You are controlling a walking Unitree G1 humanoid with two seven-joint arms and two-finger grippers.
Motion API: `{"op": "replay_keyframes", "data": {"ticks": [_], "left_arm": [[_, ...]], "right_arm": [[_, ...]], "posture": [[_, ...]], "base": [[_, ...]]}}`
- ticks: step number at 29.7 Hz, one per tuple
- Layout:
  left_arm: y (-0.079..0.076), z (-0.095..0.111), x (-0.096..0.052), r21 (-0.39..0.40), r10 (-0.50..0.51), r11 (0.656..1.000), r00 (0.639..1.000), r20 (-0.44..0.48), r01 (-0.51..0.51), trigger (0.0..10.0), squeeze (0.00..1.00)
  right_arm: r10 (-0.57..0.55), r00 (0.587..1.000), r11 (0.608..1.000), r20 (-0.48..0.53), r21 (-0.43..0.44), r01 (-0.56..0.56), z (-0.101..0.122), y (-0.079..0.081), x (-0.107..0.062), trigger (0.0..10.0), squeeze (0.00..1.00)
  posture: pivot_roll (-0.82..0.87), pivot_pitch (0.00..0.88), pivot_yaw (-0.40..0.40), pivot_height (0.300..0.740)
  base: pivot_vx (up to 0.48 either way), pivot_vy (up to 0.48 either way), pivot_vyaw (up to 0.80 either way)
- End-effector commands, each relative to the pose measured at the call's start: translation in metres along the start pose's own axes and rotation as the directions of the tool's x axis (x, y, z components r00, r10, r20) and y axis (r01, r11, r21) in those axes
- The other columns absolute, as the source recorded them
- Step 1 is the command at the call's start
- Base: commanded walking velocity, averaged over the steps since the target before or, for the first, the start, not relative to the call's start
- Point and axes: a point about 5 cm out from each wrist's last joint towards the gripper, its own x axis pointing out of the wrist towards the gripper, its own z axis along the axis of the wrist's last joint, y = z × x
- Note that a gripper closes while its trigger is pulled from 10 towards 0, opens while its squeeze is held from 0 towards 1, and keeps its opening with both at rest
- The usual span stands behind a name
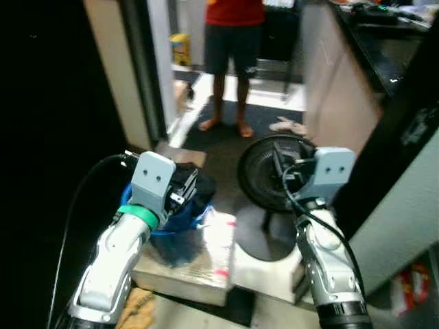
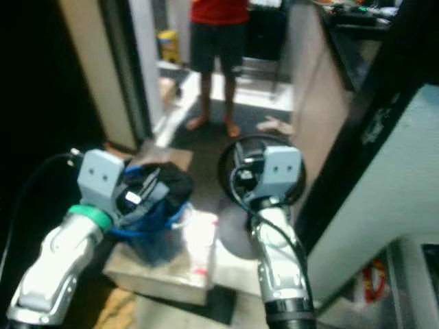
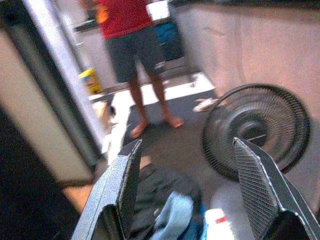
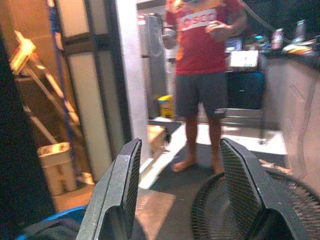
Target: Clothes washing
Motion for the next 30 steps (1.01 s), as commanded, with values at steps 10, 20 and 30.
{"op": "replay_keyframes", "data": {"ticks": [10,20,30], "left_arm": [[-0.001,-0.039,-0.002,0.051,0.047,0.998,0.988,-0.15,-0.039,10.0,0.0],[-0.002,-0.049,-0.008,0.055,0.049,0.998,0.982,-0.185,-0.039,10.0,0.0],[-0.004,-0.052,-0.007,0.058,0.043,0.998,0.98,-0.194,-0.033,10.0,0.0]], "right_arm": [[0.068,0.969,0.997,-0.236,0.061,-0.055,-0.057,0.011,-0.026,10.0,0.0],[0.091,0.947,0.995,-0.308,0.055,-0.078,-0.076,0.019,-0.046,10.0,0.0],[0.063,0.958,0.997,-0.278,0.068,-0.046,-0.073,0.01,-0.04,10.0,0.0]], "posture": [[0.03,0.021,0.041,0.74],[0.03,0.026,0.043,0.74],[0.02,0.025,0.044,0.74]], "base": [[0.339,0.0,0.0],[0.432,0.0,0.24],[0.144,0.0,0.16]]}}
